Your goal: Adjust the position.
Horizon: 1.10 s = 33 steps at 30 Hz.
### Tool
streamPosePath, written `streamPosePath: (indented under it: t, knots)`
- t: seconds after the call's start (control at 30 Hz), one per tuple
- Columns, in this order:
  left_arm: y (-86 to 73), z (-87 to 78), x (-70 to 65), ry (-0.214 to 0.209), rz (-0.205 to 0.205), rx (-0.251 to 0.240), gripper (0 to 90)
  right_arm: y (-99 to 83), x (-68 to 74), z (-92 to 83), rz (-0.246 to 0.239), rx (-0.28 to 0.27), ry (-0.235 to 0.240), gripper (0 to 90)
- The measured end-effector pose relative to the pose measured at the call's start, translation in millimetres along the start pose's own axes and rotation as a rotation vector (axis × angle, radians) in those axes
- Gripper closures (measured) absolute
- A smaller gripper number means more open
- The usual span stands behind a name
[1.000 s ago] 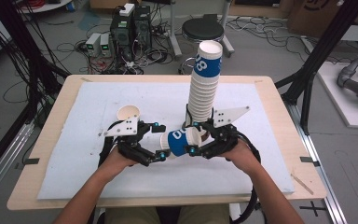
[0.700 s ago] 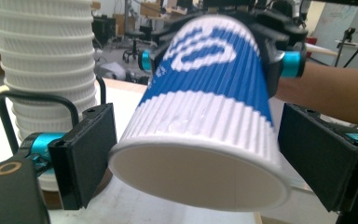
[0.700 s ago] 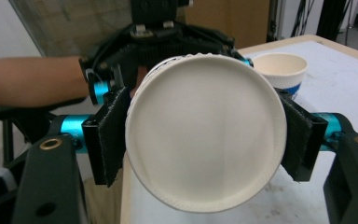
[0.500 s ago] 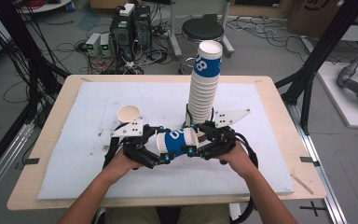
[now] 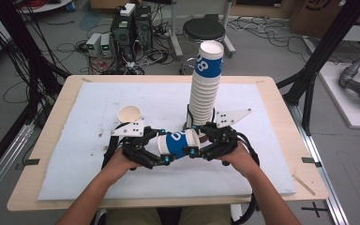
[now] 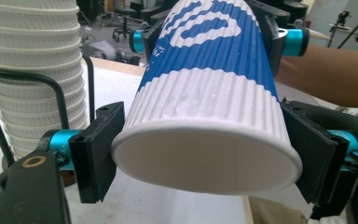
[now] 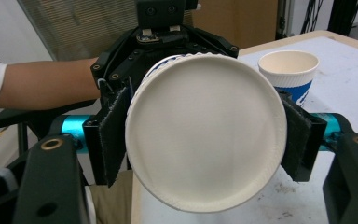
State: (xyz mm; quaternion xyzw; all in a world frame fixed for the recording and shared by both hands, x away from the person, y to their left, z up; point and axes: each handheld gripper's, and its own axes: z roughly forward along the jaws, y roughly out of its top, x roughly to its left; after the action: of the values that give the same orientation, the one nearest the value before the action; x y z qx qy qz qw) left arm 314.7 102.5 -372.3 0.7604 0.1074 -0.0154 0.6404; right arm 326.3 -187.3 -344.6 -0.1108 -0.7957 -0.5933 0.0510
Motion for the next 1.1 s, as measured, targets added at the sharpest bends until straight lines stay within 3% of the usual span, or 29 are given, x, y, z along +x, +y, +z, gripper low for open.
streamPosePath:
  t: [0.13, 0.27, 0.37, 0.57, 0.73, 1.0, 1.1]
  knots:
    - [4.0, -2.5, -0.6, -0.011, 0.006, 0.005, 21.8, 1.3, 2.4, 0.2, -0.015, 0.004, -0.001, 27.7]
    - [8.4, -7.3, -0.7, -0.007, 0.008, 0.011, 22.0, 4.3, 3.8, 0.9, -0.018, 0.015, -0.01, 20.4]
    - [12.2, -11.4, 0.6, 0.014, 0.015, 0.057, 22.0, 7.6, 3.8, -1.9, -0.027, 0.026, -0.031, 19.1]
    - [22.1, -16.9, 0.4, 0.04, 0.03, 0.154, 22.0, 22.5, 7.4, -7.1, -0.108, 0.138, -0.086, 19.1]
    - [30.1, -16.8, 2.0, 0.062, 0.015, 0.226, 21.9, 40.3, 9.2, -4.7, -0.193, 0.248, -0.122, 19.1]
    - [37.7, -8.4, -0.6, 0.058, 0.041, 0.344, 21.9, 57.9, 11.6, 13.3, -0.292, 0.41, -0.096, 19.1]
    - [40.0, -6.1, -1.9, 0.047, 0.051, 0.359, 21.8, 56.2, 12.4, 23.0, -0.31, 0.478, -0.086, 19.1]
